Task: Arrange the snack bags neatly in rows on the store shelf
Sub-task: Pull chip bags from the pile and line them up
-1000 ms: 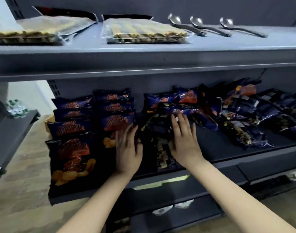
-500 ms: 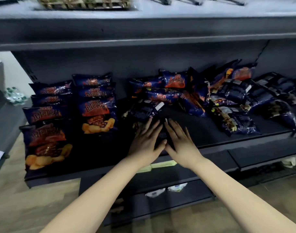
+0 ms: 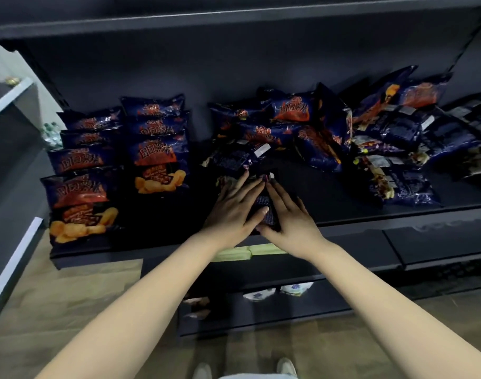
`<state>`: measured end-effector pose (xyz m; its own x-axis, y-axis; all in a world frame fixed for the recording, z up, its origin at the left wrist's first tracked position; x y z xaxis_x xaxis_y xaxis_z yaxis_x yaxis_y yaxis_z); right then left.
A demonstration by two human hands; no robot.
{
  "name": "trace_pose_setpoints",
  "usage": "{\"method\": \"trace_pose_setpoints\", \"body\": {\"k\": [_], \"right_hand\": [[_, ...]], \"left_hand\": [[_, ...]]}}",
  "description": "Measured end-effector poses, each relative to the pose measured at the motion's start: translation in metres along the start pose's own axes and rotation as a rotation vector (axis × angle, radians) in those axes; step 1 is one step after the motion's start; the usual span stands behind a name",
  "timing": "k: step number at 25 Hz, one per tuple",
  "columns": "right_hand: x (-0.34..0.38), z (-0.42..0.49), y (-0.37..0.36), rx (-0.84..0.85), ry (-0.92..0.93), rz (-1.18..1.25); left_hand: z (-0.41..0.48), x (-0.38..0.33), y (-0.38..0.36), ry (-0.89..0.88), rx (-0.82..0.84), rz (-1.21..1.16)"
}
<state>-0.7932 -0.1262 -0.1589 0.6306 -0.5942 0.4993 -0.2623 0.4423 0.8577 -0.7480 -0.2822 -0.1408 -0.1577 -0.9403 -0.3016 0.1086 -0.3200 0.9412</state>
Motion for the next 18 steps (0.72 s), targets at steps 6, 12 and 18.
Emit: {"method": "trace_pose_setpoints", "body": {"k": [6,12,18], "right_hand": [[-0.016,-0.004,0.006,-0.01,0.178,0.11],[-0.032,-0.005,0.034,-0.304,0.266,0.292],[-0.025,0.002,0.09,-0.331,-0.189,1.038]], "left_hand": [[-0.002,-0.003,0.008,0.049,0.104,0.039],[-0.002,-0.032,0.044,0.183,0.0,-0.497],[-0.007,-0.028,0.092,0.32,-0.287,-1.074]]}}
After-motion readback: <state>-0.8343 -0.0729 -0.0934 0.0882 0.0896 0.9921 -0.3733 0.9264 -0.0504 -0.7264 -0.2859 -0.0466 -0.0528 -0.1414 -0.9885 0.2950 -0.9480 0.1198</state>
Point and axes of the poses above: each hand's wrist, its own z-axis towards the middle knuckle, its own y-axis out of the back of the hand, x = y × z, the point moved 1 cm from there along z, towards the middle knuckle, and after that the axes turned 1 degree about x, right-handed, at the moved point
